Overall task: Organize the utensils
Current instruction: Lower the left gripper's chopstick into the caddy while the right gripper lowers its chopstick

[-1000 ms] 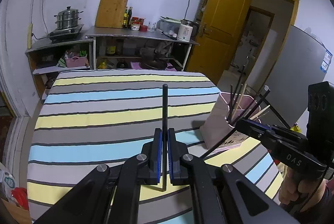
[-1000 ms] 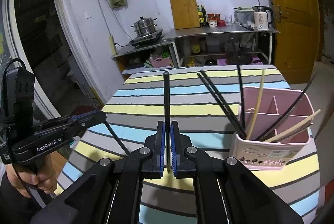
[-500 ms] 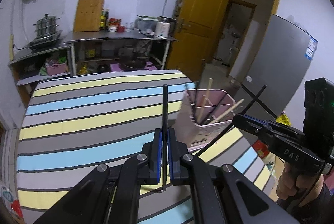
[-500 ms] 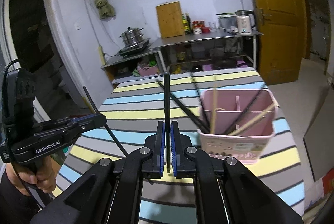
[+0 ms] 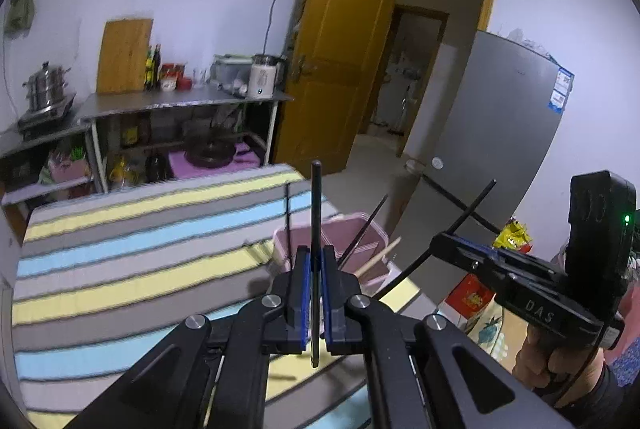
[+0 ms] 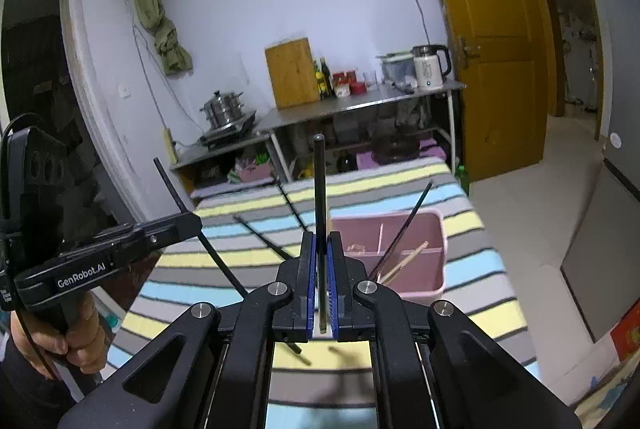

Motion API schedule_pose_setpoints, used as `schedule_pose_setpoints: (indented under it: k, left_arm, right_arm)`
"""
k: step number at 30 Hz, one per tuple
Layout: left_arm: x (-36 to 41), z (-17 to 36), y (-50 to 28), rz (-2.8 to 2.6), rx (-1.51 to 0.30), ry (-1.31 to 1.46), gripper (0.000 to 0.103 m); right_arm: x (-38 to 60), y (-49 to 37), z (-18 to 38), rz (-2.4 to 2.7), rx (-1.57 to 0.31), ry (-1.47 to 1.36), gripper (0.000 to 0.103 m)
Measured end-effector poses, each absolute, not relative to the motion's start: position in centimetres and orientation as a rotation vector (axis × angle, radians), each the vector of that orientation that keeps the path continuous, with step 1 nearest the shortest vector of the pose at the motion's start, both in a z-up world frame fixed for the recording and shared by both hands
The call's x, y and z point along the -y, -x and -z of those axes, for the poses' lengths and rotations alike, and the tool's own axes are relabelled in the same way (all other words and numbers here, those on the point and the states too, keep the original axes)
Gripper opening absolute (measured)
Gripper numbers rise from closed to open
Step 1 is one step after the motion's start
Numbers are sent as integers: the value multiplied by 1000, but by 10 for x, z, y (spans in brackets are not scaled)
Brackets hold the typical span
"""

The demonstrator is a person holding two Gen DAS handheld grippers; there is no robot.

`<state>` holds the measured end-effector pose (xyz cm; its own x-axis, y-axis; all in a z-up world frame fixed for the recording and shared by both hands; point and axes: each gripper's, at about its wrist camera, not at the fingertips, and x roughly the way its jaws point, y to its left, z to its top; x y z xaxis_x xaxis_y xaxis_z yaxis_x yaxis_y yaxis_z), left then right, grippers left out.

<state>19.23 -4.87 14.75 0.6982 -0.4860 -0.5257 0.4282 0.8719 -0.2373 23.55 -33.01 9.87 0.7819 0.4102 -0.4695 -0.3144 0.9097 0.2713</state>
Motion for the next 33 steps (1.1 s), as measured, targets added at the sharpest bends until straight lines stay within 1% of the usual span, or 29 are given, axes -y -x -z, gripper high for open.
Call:
schedule_pose_setpoints:
  k: [7,15,24,33]
  left_arm:
    - [65,-179,-210,527,-551,97,5]
    - [83,-182,-238,518,-534,79,5]
    - [99,-157,-266,498,-546,46,5]
    - [104,-121,-280,495,-588,25,5]
  right_arm:
    - [344,-242,-122,-371,-477,-196,5]
    - [347,-262,-124,-349,-455,-200,5]
    - [349,-278,-108,-319,-465,-219,5]
    - [341,-289,-83,-319,-499,-214,5]
